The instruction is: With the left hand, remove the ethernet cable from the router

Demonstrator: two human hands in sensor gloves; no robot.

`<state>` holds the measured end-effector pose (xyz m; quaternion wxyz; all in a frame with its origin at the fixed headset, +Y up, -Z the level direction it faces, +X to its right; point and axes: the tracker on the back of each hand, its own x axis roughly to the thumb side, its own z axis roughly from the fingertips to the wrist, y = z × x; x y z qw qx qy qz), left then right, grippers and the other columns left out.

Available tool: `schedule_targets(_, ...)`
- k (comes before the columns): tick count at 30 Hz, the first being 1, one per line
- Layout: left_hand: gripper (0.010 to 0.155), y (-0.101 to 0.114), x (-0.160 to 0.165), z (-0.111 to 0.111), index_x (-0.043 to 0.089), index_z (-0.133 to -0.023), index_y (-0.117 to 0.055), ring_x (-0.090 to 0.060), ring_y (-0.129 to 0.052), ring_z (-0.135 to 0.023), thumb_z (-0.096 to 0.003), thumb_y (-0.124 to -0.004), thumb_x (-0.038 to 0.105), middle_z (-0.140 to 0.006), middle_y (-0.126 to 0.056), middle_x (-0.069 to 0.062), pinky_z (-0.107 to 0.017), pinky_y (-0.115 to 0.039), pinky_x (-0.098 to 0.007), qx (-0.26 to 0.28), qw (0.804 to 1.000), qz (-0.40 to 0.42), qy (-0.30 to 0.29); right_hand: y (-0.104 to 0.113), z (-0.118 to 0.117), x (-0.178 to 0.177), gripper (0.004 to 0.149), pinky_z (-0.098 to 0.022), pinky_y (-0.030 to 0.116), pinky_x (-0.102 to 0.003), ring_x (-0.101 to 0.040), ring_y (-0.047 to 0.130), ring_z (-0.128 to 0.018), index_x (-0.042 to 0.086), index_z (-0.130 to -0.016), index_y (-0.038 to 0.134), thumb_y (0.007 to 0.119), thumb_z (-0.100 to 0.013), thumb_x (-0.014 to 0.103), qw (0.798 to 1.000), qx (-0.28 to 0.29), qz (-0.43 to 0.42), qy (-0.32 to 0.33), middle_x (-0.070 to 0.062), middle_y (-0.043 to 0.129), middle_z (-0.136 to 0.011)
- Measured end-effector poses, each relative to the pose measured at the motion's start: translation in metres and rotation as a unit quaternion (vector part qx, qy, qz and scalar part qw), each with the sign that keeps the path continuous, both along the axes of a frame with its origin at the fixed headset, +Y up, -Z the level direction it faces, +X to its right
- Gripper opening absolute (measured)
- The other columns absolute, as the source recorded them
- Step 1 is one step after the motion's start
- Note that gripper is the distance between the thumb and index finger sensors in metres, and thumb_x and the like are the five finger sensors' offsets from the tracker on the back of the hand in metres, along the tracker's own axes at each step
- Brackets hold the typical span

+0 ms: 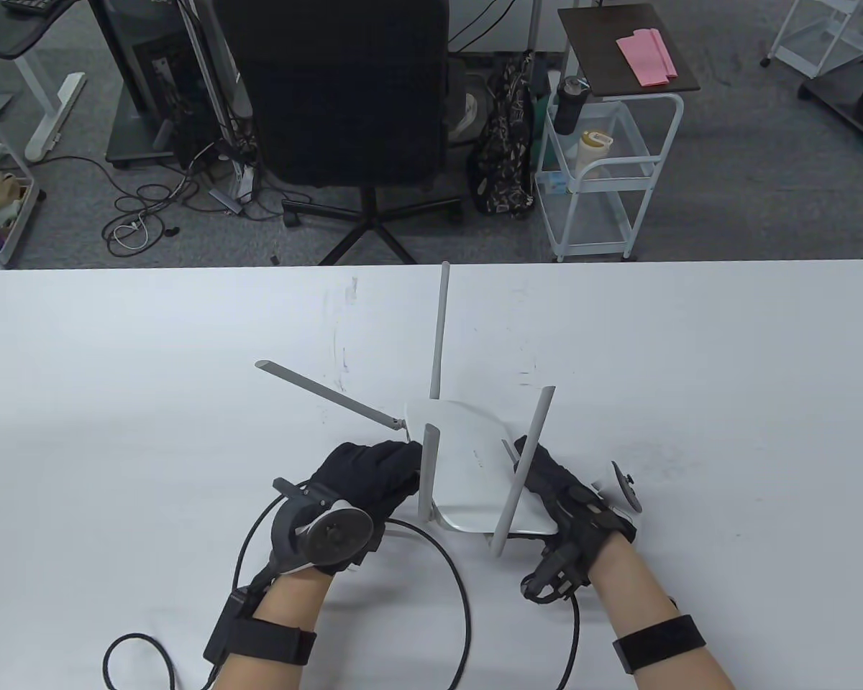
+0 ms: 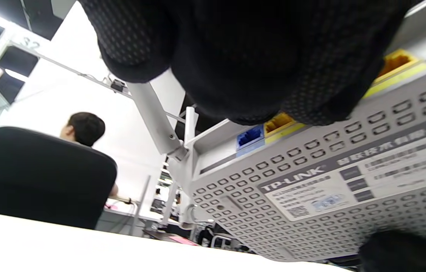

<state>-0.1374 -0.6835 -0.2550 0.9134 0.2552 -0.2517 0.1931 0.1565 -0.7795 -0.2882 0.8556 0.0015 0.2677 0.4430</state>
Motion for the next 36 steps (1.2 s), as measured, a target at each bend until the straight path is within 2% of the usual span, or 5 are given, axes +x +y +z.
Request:
schedule_targets(5,0.048,0.001,0.000,-0.001,0.036,-0.080,-0.089,-0.004,-0.101,-0.016,-0.0333,-0.101,0.042,-0.068,-0.100,0.003,-0.044,-0.096,-0.032,-0.007,1.000,-0.001,-0.024,0.000,-0.001,0.001,0.074,-0.031,0.097,-0.038,-0.039,0.101,-0.054,0.006,-0.106,0.006,0.060,-0.062,0.030,1.000,0.006,-0.003,0.006,-0.041,0.050,-0.092)
schedule_targets(8,0.048,0.001,0.002,-0.002,0.035,-0.080,-0.090,-0.004,-0.100,-0.014,-0.0333,-0.101,0.041,-0.067,-0.100,0.002,-0.043,-0.096,-0.032,-0.020,0.999,-0.008,-0.040,0.003,-0.003,0.004,0.079,-0.030,0.097,-0.037,-0.038,0.102,-0.053,0.006,-0.106,0.006,0.066,-0.062,0.031,1.000,0.008,0.014,0.018,-0.040,0.051,-0.092)
schedule_targets(14,0.048,0.007,0.000,0.001,0.037,-0.080,-0.089,-0.003,-0.101,-0.015,-0.0333,-0.101,0.041,-0.068,-0.100,0.003,-0.044,-0.096,-0.031,-0.022,0.998,-0.005,-0.061,0.007,-0.006,0.010,0.076,-0.029,0.098,-0.038,-0.040,0.102,-0.052,0.006,-0.106,0.008,0.067,-0.061,0.022,0.999,0.024,0.004,0.038,-0.041,0.052,-0.091)
schedule_targets(28,0.048,-0.005,0.002,0.001,0.040,-0.080,-0.089,-0.002,-0.099,-0.011,-0.0328,-0.099,0.044,-0.067,-0.101,0.006,-0.040,-0.097,-0.030,0.014,0.999,-0.039,0.014,0.004,0.009,0.001,0.073,-0.029,0.097,-0.038,-0.039,0.102,-0.053,0.007,-0.107,0.010,0.064,-0.060,0.022,0.999,-0.009,0.036,-0.036,-0.040,0.052,-0.091)
schedule_targets(36,0.048,-0.004,-0.005,-0.004,0.040,-0.080,-0.089,-0.003,-0.099,-0.012,-0.0331,-0.100,0.043,-0.067,-0.101,0.006,-0.042,-0.097,-0.030,-0.019,0.999,-0.019,-0.030,0.003,0.002,0.004,0.073,-0.028,0.098,-0.038,-0.039,0.103,-0.052,0.006,-0.107,0.011,0.064,-0.060,0.022,0.999,0.015,0.038,-0.004,-0.041,0.053,-0.091)
